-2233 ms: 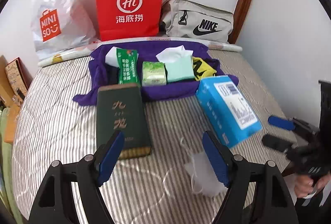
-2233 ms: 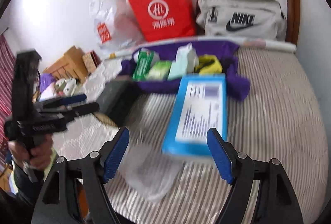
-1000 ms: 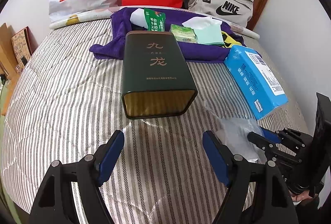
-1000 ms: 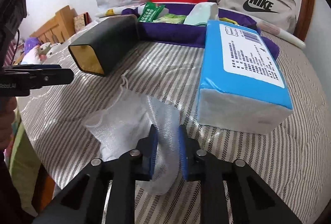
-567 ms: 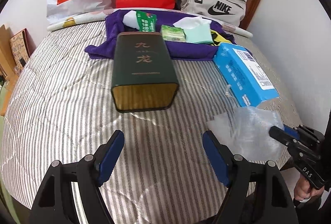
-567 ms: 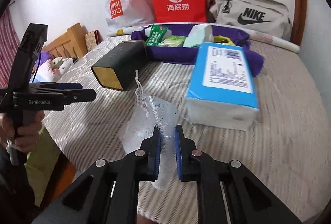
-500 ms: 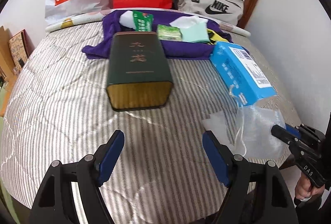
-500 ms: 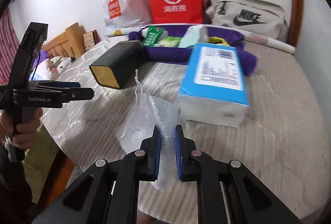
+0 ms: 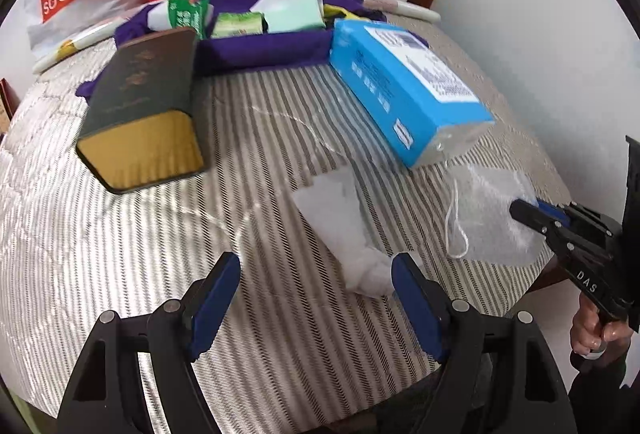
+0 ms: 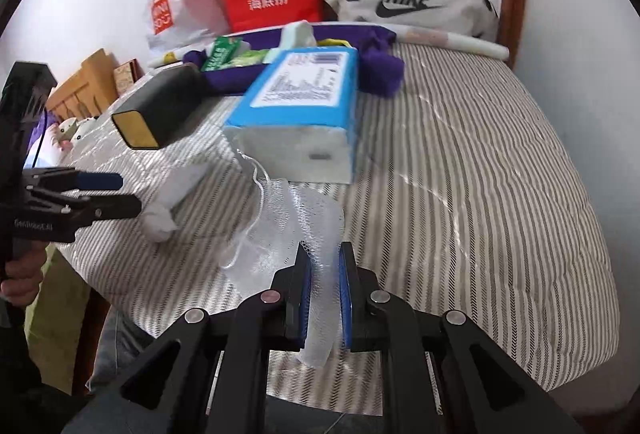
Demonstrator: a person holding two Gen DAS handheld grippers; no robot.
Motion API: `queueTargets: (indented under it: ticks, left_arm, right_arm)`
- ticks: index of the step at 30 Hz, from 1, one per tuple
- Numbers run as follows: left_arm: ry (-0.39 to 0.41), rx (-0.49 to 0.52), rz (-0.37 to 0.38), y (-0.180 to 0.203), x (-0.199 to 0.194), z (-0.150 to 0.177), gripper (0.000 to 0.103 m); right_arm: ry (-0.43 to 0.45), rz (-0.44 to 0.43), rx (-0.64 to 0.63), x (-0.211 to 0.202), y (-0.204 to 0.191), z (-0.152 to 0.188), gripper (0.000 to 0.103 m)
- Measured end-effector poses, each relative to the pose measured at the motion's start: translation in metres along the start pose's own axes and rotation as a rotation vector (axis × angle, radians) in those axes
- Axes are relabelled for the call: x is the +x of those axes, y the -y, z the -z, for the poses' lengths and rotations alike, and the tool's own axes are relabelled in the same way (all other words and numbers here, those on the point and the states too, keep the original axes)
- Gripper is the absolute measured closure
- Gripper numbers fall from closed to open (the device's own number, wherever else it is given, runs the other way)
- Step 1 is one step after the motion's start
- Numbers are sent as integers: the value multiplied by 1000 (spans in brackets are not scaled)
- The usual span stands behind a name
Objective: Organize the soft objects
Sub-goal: 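Grasp the white mesh bag with the right gripper while the left approaches the white sock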
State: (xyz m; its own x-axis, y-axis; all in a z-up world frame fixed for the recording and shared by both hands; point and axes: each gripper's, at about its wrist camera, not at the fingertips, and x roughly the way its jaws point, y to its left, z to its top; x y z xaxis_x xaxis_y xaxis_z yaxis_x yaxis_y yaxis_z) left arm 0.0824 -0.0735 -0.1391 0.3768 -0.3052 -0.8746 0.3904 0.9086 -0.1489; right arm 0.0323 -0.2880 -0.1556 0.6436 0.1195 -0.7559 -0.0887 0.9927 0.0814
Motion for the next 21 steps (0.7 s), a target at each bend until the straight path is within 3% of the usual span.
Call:
queueTargets:
  ticks: [9, 15, 17, 21]
  left_arm:
    - [-8, 88, -25, 25, 15, 4, 28]
    - [12, 152, -91, 36, 23, 7, 30]
    - [23, 152, -93, 36, 23, 6, 33]
    - [42, 144, -99, 30, 21, 3, 51]
  right_arm:
    - [-40, -21, 21, 19, 4, 8, 85]
    - [-47, -68, 34, 19, 6, 9, 55]
    - [-47, -75, 40, 19, 5, 8, 40]
    - [-57, -92, 48, 20, 0, 7, 33]
